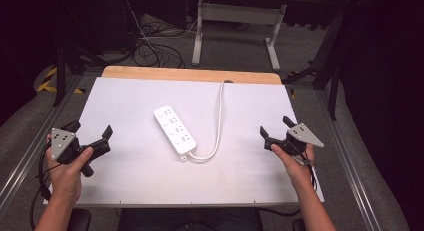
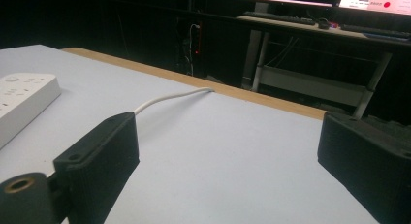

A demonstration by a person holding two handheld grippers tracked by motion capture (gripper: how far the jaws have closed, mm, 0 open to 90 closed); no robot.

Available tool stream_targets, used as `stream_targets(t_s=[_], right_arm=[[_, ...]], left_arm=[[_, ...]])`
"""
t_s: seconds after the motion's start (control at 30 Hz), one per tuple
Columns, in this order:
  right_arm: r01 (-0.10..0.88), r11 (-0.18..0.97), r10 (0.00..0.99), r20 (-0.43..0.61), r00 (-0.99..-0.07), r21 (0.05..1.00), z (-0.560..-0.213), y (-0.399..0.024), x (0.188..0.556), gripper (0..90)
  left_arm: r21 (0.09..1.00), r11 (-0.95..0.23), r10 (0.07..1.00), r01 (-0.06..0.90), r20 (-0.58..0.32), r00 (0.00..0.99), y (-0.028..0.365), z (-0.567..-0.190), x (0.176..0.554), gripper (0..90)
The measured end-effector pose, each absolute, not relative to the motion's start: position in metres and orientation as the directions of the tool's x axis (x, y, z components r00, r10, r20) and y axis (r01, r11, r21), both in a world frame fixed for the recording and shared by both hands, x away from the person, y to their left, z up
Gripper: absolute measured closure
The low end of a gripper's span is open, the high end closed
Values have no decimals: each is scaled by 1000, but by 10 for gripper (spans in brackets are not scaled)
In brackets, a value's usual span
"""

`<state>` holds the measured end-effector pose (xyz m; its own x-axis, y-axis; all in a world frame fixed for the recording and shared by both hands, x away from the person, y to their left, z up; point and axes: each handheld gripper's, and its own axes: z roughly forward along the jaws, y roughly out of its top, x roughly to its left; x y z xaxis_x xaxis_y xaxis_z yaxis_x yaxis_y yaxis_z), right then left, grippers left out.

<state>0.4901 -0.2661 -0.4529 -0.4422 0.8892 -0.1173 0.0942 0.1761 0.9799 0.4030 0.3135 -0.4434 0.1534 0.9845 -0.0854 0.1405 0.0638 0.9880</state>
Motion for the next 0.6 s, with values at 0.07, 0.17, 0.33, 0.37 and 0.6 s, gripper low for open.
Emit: stream_targets(t_s=[0.07,0.17,0.33,0.37,0.6], right_arm=[[99,178,891,-118,-438,979,-453,-266,490,85],[98,178,891,-118,-438,979,-453,-267,490,87],[102,182,891,-120,-437,978,-453,-267,490,90],[100,180,892,-119,-437,979,-453,-267,490,91],[104,177,892,-115,-436,979,-453,-267,491,91]], left_arm=[[988,76,984,138,-97,150,314,-444,403,9],[988,77,984,137,-97,149,314,-444,403,11],[988,68,985,136,-89,149,314,-444,403,25],[988,71,985,136,-91,148,314,-444,403,34],[991,63,987,120,-80,139,312,-443,403,125]])
